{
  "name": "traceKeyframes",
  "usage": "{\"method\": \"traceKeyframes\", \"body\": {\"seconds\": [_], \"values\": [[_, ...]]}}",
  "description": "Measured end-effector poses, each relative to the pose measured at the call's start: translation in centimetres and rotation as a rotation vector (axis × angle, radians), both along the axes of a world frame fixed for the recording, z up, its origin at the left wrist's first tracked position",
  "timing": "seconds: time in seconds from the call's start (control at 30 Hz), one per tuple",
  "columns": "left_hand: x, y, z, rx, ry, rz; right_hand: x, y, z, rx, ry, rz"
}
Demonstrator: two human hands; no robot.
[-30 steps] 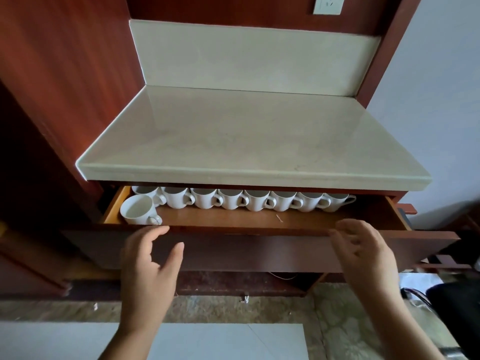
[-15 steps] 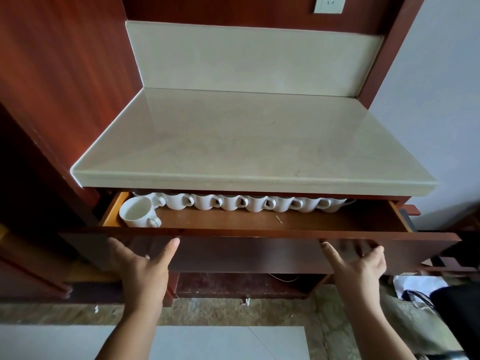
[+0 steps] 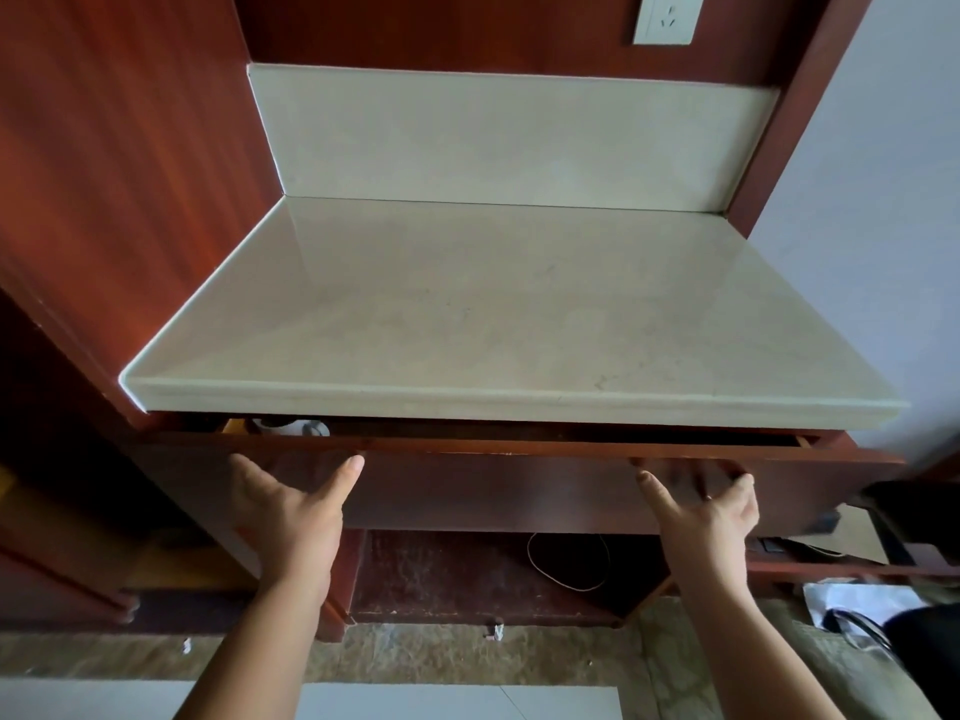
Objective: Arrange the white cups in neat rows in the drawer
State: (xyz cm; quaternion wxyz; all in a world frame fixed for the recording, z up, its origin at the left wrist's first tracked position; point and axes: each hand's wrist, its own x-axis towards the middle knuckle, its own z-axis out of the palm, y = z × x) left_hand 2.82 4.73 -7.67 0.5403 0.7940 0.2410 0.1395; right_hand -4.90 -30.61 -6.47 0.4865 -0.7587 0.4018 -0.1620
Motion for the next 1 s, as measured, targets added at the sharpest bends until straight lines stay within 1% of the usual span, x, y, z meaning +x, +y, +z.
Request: {"method": "traceKeyframes", "body": {"seconds": [0.27, 0.33, 0.53, 0.67, 0.8, 0.9, 0.97, 1.0], "values": [[3.3, -0.9, 0.0, -0.07, -0.04, -0.044, 3.2, -0.7, 0.4, 0.004, 0.004, 0.007], [4.1, -0.9, -0.3, -0.08, -0.048, -0.027, 3.8, -0.9, 0.6, -0.002, 0.015, 0.017], [4.7, -0.8, -1.4, -0.037, -0.062, 0.016, 4.2, -1.3, -0.2, -0.035, 0.054, 0.083], [5.2, -0.2, -2.3, 0.038, -0.053, 0.02, 4.9, -1.4, -0.3, 0.012, 0.064, 0.084], [5.5, -0.1, -2.6, 0.048, -0.054, 0.024, 5.8, -1.3, -0.1, 0.08, 0.042, 0.061], [5.7, -0.1, -2.1, 0.06, -0.082, 0.016, 4.9, -1.3, 0.3, 0.064, 0.04, 0.093], [4.9, 1.3, -3.2, -0.006, -0.066, -0.013, 3.8, -2.1, 0.7, 0.043, 0.039, 0.113], [3.5, 2.0, -3.6, -0.026, 0.009, -0.031, 3.1, -2.7, 1.4, 0.062, 0.041, 0.13]]}}
